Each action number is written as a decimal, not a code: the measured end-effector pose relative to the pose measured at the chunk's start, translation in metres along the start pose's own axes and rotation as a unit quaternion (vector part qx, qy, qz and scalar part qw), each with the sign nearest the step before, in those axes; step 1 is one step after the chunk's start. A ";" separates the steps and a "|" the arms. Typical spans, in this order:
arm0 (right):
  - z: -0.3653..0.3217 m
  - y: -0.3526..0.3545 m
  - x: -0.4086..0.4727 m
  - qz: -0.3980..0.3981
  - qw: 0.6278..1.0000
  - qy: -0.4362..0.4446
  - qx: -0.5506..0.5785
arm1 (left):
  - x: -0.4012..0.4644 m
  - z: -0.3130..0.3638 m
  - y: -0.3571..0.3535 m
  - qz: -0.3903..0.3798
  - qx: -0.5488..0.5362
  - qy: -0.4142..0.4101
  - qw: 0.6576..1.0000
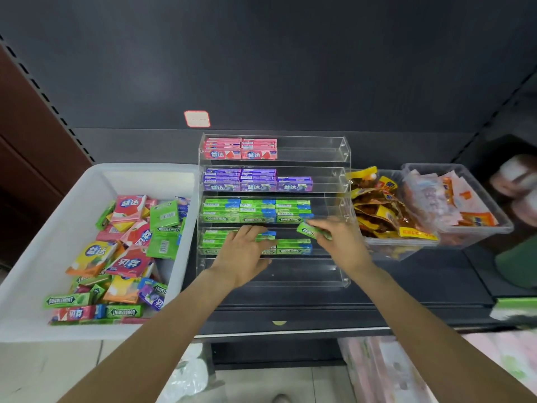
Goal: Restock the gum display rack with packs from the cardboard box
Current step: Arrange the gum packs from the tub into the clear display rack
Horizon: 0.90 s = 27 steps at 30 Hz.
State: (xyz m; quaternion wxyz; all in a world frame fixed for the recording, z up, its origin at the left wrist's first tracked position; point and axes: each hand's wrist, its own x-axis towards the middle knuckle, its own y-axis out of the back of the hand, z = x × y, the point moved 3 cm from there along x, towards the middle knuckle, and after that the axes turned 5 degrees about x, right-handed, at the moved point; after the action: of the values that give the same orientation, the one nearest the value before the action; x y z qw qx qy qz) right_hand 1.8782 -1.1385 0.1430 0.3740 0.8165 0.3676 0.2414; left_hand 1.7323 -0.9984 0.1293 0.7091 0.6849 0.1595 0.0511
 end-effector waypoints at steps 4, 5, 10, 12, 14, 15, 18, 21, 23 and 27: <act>-0.005 -0.014 -0.003 -0.007 0.995 0.005 -0.098 | -0.002 -0.001 -0.003 -0.020 0.018 -0.016 1.000; -0.007 -0.017 -0.004 0.001 0.994 0.007 -0.105 | -0.003 -0.002 -0.004 -0.023 0.018 -0.017 0.999; -0.015 -0.033 0.000 -0.015 0.991 0.015 -0.134 | -0.005 -0.003 -0.004 -0.035 0.024 -0.020 0.999; -0.018 -0.042 0.004 -0.042 0.989 0.028 -0.142 | -0.006 -0.002 -0.004 -0.037 0.019 -0.020 0.999; -0.019 -0.047 0.008 -0.067 0.988 0.026 -0.135 | -0.006 -0.002 -0.005 -0.039 0.010 -0.019 0.999; -0.019 -0.048 0.010 -0.078 0.989 0.016 -0.124 | -0.005 -0.002 -0.005 -0.039 0.002 -0.016 0.999; -0.017 -0.047 0.012 -0.107 0.990 0.002 -0.096 | -0.004 -0.002 -0.005 -0.025 -0.029 0.002 0.999; -0.013 -0.043 0.009 -0.107 0.988 0.006 -0.113 | -0.001 0.000 -0.005 -0.007 -0.025 0.011 1.000; -0.011 -0.040 0.007 -0.096 0.988 0.005 -0.118 | 0.000 0.000 -0.006 -0.005 -0.025 0.015 1.000; -0.013 -0.043 0.003 -0.092 0.988 0.020 -0.124 | 0.000 -0.001 -0.007 0.005 -0.043 0.019 0.999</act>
State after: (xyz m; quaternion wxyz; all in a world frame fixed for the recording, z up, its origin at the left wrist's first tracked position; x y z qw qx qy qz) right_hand 1.8534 -1.1116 0.1173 0.4855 0.7217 0.4154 0.2664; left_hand 1.7311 -0.9982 0.1220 0.7344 0.6537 0.1668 0.0742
